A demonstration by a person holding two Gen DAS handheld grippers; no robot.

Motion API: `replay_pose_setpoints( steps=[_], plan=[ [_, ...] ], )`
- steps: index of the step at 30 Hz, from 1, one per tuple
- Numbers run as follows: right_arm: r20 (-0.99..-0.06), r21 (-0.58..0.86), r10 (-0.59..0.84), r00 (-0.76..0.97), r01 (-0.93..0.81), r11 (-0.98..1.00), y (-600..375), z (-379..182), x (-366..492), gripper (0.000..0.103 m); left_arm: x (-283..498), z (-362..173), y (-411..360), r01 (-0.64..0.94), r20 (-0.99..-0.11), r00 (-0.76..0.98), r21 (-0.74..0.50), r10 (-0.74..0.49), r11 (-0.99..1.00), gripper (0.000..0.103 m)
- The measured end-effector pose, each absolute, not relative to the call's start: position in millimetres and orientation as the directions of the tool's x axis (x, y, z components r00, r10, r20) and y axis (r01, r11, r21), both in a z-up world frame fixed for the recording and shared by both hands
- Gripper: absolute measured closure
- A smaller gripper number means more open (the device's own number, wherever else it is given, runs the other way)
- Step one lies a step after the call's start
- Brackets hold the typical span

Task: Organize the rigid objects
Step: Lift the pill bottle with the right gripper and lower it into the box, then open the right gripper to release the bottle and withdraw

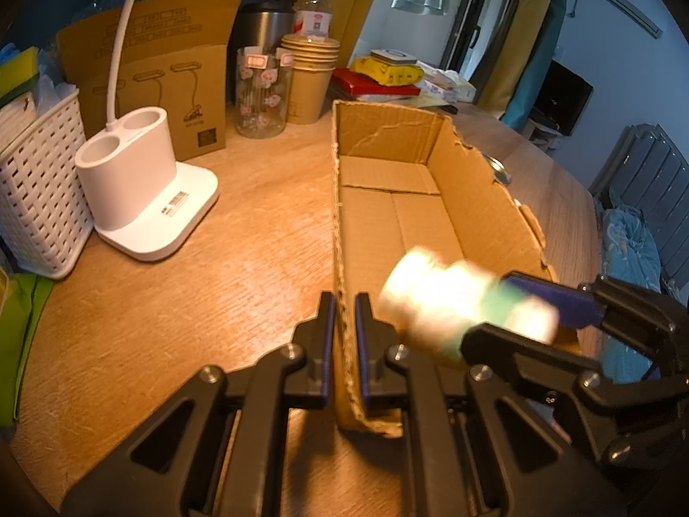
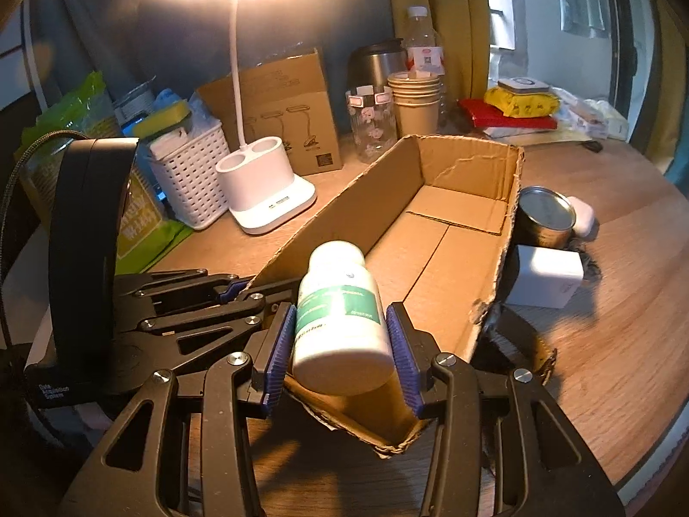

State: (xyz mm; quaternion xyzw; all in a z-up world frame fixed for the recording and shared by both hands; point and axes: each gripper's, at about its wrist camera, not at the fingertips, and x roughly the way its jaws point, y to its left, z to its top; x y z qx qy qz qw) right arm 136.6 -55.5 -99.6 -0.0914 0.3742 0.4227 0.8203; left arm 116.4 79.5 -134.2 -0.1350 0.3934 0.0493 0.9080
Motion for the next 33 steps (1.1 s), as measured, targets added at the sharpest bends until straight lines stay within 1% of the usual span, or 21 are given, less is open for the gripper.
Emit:
replay_pose_setpoints(
  steps=[6, 12, 18, 23, 28, 33],
  plan=[
    [-0.682, 0.169, 0.635, 0.364, -0.766, 0.620, -61, -97, 135, 0.056, 116, -134, 80, -0.196, -0.727, 0.686, -0.209, -0.018, 0.958, 0.094],
    [-0.658, 0.149, 0.632, 0.410, -0.751, 0.643, -70, -90, 134, 0.056, 116, -134, 80, -0.196, -0.727, 0.686, -0.209, -0.018, 0.958, 0.094],
    [-0.630, 0.111, 0.607, 0.484, -0.718, 0.687, -84, -81, 134, 0.048, 116, -134, 80, -0.195, -0.726, 0.687, -0.206, -0.016, 0.959, 0.094],
    [-0.589, 0.109, 0.591, 0.551, -0.671, 0.734, -105, -72, 136, 0.039, 116, -134, 81, -0.195, -0.727, 0.687, -0.207, -0.017, 0.959, 0.094],
    [-0.527, 0.093, 0.537, 0.658, -0.584, 0.807, -134, -63, 141, 0.037, 116, -134, 81, -0.195, -0.727, 0.687, -0.206, -0.016, 0.959, 0.094],
    [-0.513, 0.082, 0.486, 0.708, -0.523, 0.849, -158, -61, 147, 0.035, 116, -134, 81, -0.195, -0.726, 0.687, -0.207, -0.017, 0.959, 0.094]
  ],
)
